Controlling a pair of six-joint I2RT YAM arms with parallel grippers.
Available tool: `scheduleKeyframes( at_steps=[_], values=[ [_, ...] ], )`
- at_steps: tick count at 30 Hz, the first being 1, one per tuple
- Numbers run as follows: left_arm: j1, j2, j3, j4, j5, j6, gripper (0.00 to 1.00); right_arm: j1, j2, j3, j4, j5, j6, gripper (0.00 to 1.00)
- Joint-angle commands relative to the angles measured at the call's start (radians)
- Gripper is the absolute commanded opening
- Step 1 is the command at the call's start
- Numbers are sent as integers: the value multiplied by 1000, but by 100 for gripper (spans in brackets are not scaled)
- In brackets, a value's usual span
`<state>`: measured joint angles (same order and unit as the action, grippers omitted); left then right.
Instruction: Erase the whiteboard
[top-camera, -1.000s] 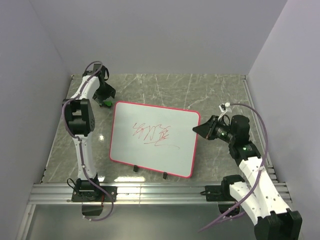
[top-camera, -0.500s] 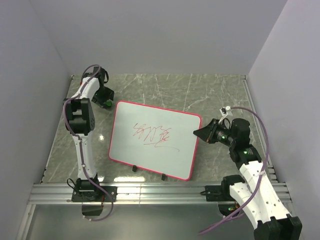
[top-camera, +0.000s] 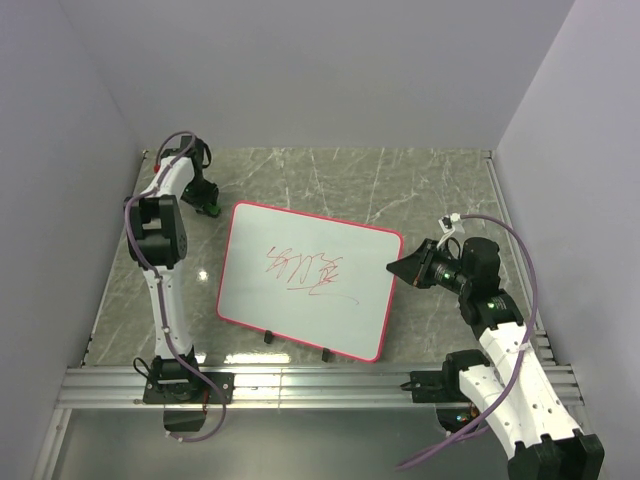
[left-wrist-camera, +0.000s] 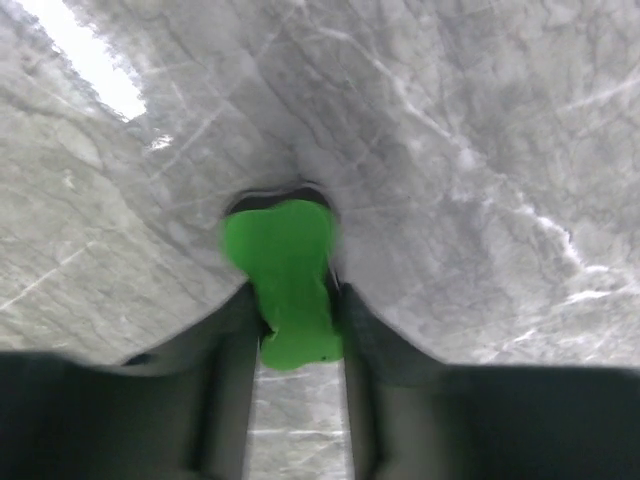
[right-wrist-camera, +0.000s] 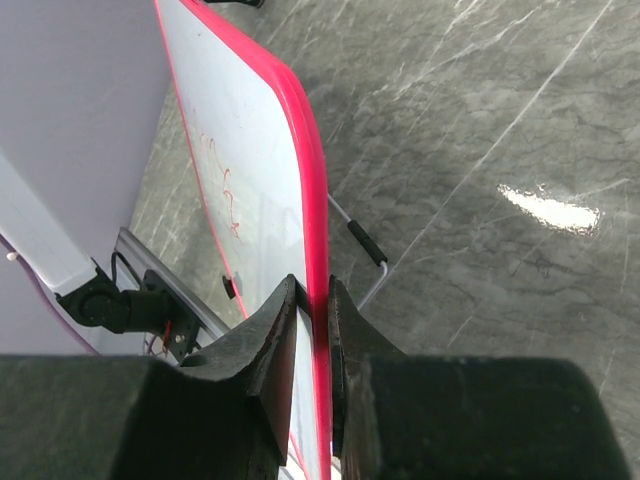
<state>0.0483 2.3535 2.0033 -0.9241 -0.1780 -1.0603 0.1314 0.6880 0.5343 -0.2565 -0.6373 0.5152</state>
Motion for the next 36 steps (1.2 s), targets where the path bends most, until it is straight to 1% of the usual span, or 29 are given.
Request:
scheduleKeyframes(
  at_steps=[1,2,4,5,7,10,13,14,16,17,18,20,22,25,26,27,28,29,31,32,34,35,36],
  values=[
    [10,7,-50,54,6,0,31,-4,15,-4,-49,50,-40,0],
    [10,4,-60,56,5,0,22,-4,16,-3,-49,48,-40,0],
    [10,7,-63,48,8,11,12,-4,18,-3,-47,48,-37,0],
    [10,9,-64,48,8,19,0,-6,19,-2,-46,48,-35,0],
    [10,6,-64,44,17,42,0,-6,24,3,-43,48,-32,0],
    [5,-46,-72,39,-9,83,0,-4,30,16,-40,47,-26,0],
    [-5,-167,-112,70,-47,144,0,7,38,36,-38,50,-26,0],
    [-8,-237,-126,79,-69,161,0,13,39,42,-40,59,-27,0],
    [-22,-307,-138,87,-84,209,0,26,42,53,-44,68,-29,0],
    [-30,-368,-146,100,-86,227,0,34,44,56,-44,82,-29,0],
    [-34,-399,-150,111,-72,270,0,39,44,62,-50,90,-30,0],
    [-42,-477,-162,125,-46,310,0,62,44,70,-59,109,-37,0],
    [-94,-529,-172,140,-29,367,0,88,53,84,-76,142,-49,0],
    [-189,-646,-239,183,-14,424,0,106,71,104,-89,172,-60,0],
    [-215,-715,-317,204,1,434,0,120,77,111,-92,183,-58,0],
    [-267,-752,-368,276,26,453,0,125,84,124,-90,197,-54,0],
    [-292,-792,-424,306,88,454,0,132,85,130,-90,202,-50,0],
    [-342,-857,-531,338,116,451,0,145,88,135,-87,205,-49,0],
    [-401,-913,-627,404,202,424,0,160,100,148,-81,208,-47,0],
    [-477,-957,-709,421,221,419,0,165,104,150,-79,211,-47,0],
    [-572,-991,-792,456,206,390,0,186,107,153,-82,221,-52,0],
    [-617,-1007,-811,464,195,378,0,192,107,154,-86,226,-53,0],
    [-701,-1010,-822,467,186,352,0,204,107,153,-89,229,-56,0]
  ],
)
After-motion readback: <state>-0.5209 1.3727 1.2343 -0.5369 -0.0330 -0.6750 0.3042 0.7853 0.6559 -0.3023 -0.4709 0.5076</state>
